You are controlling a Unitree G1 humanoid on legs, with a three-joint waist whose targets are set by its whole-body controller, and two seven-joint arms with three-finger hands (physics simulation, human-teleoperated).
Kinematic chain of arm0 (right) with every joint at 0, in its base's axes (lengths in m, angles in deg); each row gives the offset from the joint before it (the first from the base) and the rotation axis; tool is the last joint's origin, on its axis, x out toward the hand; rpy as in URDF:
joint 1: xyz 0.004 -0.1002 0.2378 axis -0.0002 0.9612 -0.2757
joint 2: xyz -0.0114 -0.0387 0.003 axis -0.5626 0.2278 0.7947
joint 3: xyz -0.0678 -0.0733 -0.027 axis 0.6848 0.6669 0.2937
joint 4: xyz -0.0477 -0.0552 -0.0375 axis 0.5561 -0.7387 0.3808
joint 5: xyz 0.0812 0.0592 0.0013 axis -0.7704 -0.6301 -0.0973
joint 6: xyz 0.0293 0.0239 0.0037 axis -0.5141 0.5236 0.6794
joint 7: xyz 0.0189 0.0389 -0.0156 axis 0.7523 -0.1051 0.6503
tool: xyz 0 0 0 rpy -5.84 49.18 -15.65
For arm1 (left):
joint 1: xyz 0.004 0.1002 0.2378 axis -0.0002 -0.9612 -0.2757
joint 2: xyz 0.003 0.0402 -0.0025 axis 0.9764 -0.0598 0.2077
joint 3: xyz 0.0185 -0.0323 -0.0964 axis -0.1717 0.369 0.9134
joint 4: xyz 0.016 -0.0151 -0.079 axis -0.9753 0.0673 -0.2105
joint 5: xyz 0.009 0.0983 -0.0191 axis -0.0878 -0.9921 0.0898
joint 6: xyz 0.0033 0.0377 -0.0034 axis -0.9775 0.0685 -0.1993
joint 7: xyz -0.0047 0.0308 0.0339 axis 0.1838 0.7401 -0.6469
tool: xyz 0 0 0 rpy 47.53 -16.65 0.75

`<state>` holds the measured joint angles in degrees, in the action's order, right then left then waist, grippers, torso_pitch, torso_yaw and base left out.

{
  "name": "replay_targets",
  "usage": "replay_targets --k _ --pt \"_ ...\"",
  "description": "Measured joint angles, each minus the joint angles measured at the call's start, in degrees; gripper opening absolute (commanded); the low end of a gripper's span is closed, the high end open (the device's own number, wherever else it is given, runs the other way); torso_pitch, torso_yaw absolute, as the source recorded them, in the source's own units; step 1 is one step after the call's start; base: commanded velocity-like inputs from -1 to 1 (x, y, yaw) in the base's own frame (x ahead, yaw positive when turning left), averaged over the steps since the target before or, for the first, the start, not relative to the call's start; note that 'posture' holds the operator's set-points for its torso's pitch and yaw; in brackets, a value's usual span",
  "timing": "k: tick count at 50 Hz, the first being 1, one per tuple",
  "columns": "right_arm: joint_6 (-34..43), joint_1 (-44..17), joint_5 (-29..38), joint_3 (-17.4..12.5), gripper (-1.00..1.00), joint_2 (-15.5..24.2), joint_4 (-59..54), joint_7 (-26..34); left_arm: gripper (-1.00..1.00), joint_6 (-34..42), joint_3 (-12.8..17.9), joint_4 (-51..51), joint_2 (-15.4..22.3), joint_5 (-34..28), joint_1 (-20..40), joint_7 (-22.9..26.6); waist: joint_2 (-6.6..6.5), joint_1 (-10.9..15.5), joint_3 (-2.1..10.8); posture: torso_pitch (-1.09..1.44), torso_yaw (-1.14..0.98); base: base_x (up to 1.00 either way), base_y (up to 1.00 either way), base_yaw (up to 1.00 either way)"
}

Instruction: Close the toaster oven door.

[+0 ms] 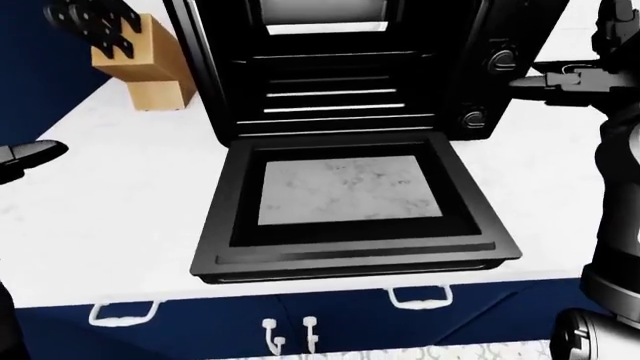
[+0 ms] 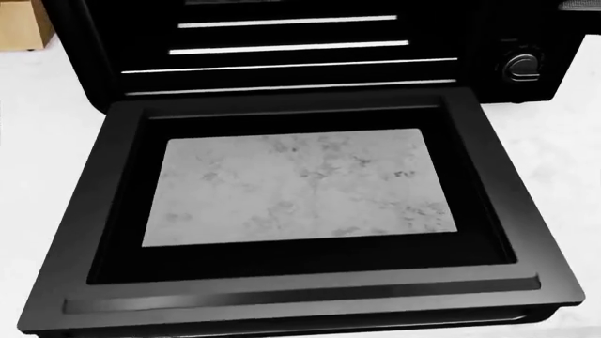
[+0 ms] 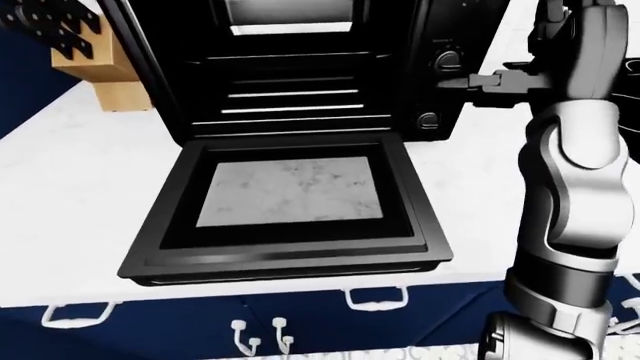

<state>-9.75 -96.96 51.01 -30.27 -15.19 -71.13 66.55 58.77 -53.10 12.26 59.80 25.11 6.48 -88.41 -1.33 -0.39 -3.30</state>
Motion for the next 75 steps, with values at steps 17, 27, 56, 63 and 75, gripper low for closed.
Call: replay_targets --k 17,27,56,63,75 --pt "-4.7 3.8 6.2 -2.2 1.00 2.4 1.9 3.4 1.00 1.8 0.8 0.1 -0.1 1.7 -0.2 0.2 0.83 0.5 0.07 0.00 0.00 0.00 0.00 0.00" --pt "-5.6 9.9 6.9 -4.9 1.00 2.0 8.3 9.0 1.00 2.2 1.0 -0.2 0.1 2.5 -0.2 -0.1 1.04 0.3 0.09 0.00 0.00 0.00 0.00 0.00" --pt "-8.8 21.5 11.1 -7.8 1.00 -4.5 16.2 18.8 1.00 3.1 1.4 -0.5 0.6 3.5 -0.1 -0.7 1.12 0.0 -0.03 0.00 0.00 0.00 0.00 0.00" --pt "-10.9 23.1 12.8 -7.4 1.00 -6.5 16.3 20.4 1.00 3.1 1.5 -0.6 0.7 3.6 -0.2 -0.8 1.00 0.0 0.11 0.00 0.00 0.00 0.00 0.00" --pt "-13.6 25.3 13.9 -7.4 1.00 -8.7 16.9 23.2 1.00 3.0 1.4 -0.6 0.6 3.7 -0.3 -0.8 0.88 0.0 0.28 0.00 0.00 0.00 0.00 0.00"
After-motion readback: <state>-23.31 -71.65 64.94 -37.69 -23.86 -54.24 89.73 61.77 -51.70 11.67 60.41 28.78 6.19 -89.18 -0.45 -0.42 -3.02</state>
